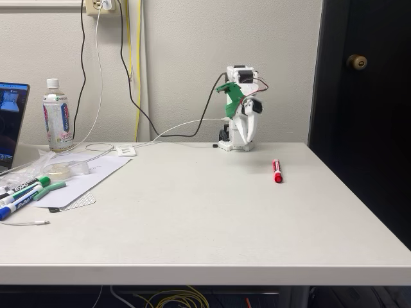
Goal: Pick up the red marker.
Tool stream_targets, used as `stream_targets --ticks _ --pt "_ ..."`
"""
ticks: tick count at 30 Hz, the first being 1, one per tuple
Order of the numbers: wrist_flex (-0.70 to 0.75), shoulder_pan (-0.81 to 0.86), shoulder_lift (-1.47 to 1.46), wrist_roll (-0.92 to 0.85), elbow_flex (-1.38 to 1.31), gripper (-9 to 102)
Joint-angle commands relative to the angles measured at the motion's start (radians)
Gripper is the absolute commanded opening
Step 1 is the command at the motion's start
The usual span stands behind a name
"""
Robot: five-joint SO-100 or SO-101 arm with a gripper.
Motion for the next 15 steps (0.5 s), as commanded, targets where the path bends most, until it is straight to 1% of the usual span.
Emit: stream_targets --ticks 1,4,7,11,15 --pt "0.017 0.002 -0.029 -0.120 -0.044 0" --pt "0.040 -0.008 -0.055 -0.187 -0.043 1" --pt "0.063 -0.018 -0.066 -0.215 -0.043 1" --pt "0.074 -0.049 -0.095 -0.212 -0.043 2" --pt "0.089 -0.080 -0.114 -0.196 -0.043 6"
